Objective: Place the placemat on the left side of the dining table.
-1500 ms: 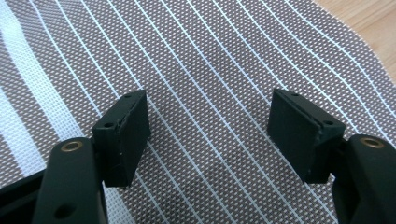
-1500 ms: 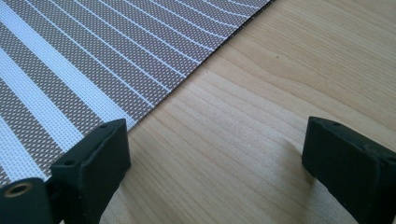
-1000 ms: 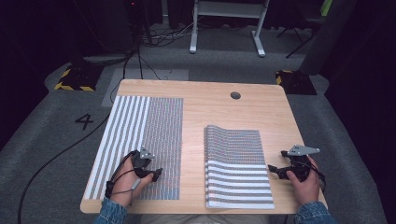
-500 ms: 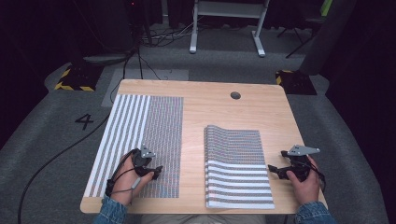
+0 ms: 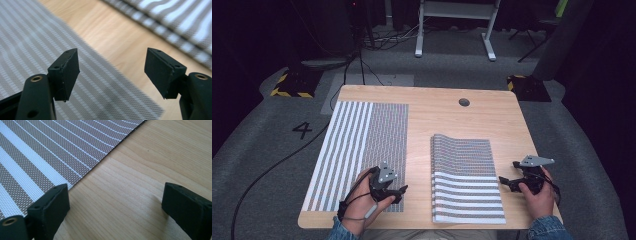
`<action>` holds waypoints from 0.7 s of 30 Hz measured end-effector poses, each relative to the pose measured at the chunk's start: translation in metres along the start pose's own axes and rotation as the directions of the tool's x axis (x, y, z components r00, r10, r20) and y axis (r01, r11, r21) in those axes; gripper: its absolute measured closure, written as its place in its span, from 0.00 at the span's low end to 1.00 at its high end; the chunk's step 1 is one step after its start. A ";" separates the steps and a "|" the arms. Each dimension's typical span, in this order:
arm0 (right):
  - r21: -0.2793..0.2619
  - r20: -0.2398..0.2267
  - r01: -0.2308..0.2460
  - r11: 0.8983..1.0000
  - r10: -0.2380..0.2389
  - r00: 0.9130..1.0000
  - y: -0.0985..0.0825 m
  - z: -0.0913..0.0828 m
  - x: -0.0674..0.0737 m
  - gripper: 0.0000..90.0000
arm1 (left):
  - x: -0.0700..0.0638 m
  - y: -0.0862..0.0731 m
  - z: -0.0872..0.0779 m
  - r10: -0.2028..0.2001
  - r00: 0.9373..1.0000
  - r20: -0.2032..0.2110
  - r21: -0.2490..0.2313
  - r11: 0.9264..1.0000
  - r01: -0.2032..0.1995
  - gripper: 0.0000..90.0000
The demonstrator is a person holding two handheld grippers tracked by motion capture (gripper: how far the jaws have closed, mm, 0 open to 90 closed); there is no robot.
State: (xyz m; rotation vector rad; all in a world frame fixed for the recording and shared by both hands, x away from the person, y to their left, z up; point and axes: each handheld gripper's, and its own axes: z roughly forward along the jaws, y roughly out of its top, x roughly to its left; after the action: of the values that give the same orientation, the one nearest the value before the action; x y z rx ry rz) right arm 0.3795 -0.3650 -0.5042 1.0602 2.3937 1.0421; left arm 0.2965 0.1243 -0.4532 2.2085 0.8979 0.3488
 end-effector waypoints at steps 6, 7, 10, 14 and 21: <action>0.000 0.000 0.000 1.000 0.000 1.000 0.000 0.000 0.000 0.09 | -0.022 -0.003 0.008 -0.002 0.997 0.073 -0.052 0.999 0.006 0.32; 0.000 0.000 0.000 1.000 0.000 1.000 0.000 0.000 0.000 0.09 | -0.026 -0.005 0.011 -0.006 0.996 0.086 -0.052 0.999 0.010 0.32; 0.000 0.000 0.000 1.000 0.000 1.000 0.000 0.000 0.000 0.09 | -0.035 -0.010 0.018 0.000 0.995 0.100 -0.052 0.999 0.006 0.33; 0.000 0.000 0.000 1.000 0.000 1.000 0.000 0.000 0.000 0.09 | -0.044 -0.014 0.023 0.003 0.996 0.089 -0.063 0.998 0.002 0.33; 0.000 0.000 0.000 1.000 0.000 1.000 0.000 0.000 0.000 0.09 | -0.053 -0.028 0.026 -0.053 0.995 0.082 -0.123 0.990 0.063 0.31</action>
State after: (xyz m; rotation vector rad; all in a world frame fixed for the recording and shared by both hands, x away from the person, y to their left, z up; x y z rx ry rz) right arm 0.3795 -0.3651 -0.5042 1.0600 2.3942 1.0421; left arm 0.2566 0.0882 -0.4905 2.0621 0.8720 0.2809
